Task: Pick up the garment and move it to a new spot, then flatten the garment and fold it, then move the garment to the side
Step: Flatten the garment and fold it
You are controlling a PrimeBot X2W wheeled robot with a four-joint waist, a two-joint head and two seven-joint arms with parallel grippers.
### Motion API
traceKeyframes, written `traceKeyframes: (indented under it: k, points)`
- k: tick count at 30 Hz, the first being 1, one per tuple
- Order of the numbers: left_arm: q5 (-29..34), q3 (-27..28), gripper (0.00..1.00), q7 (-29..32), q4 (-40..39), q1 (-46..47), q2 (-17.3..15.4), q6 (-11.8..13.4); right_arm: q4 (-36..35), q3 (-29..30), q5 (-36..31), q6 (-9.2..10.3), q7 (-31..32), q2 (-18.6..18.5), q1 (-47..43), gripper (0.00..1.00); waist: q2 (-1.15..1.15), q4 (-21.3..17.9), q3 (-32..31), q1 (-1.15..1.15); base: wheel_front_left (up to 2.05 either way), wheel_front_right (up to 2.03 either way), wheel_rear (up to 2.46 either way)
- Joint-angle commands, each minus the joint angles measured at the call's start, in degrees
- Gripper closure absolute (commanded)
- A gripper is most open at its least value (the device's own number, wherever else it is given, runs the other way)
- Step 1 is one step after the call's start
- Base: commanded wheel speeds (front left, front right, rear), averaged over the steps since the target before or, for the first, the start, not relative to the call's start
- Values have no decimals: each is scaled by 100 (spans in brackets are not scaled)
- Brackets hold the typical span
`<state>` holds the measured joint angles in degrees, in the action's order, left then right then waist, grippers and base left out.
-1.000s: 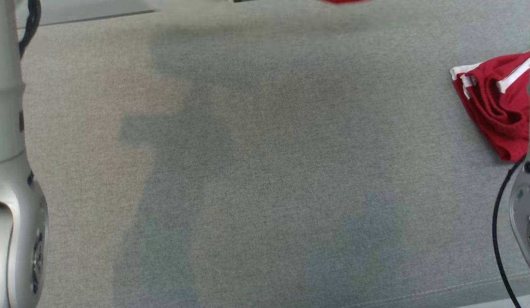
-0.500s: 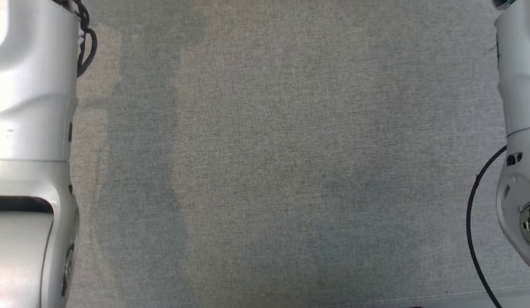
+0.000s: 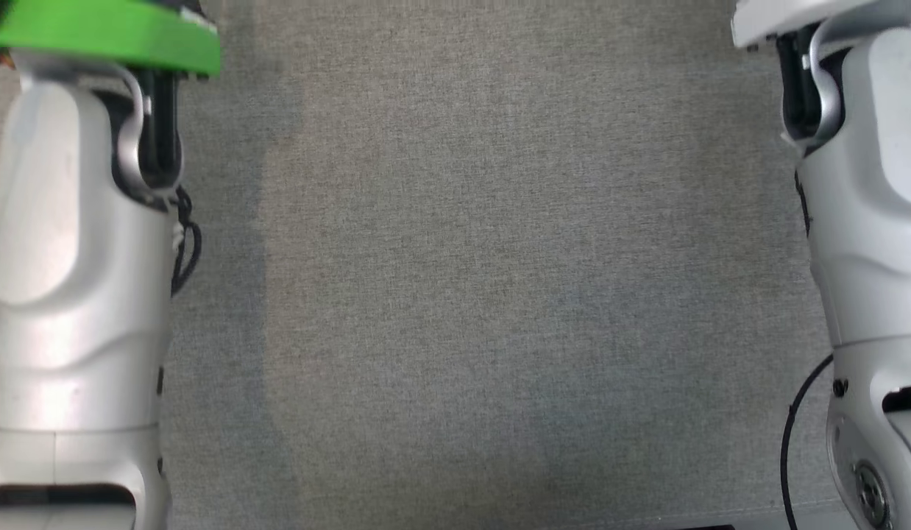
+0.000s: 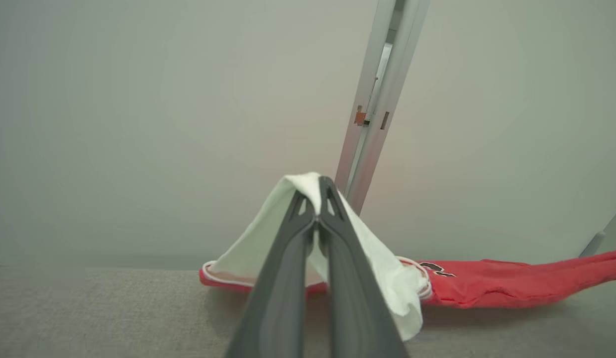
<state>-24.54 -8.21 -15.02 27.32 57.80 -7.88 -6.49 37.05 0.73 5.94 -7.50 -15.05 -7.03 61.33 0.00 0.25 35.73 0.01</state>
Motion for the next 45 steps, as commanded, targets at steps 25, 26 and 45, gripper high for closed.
traceKeyframes:
  k: [25,26,45]
  points:
    - [-101,-192,100,376,-3611,-5974,290,444,-3352,117,1013,2,-16,179,-5515,100,0,146,-3041,-1,0,0,0]
    - [-88,-209,100,435,-3715,-6102,279,484,-3442,140,1001,2,-16,195,-5673,100,0,144,-3089,-1,0,0,0]
    - [-81,-575,100,1042,-3546,-7239,168,771,-2936,137,981,2,128,396,-6856,100,0,98,-3331,-1,0,0,0]
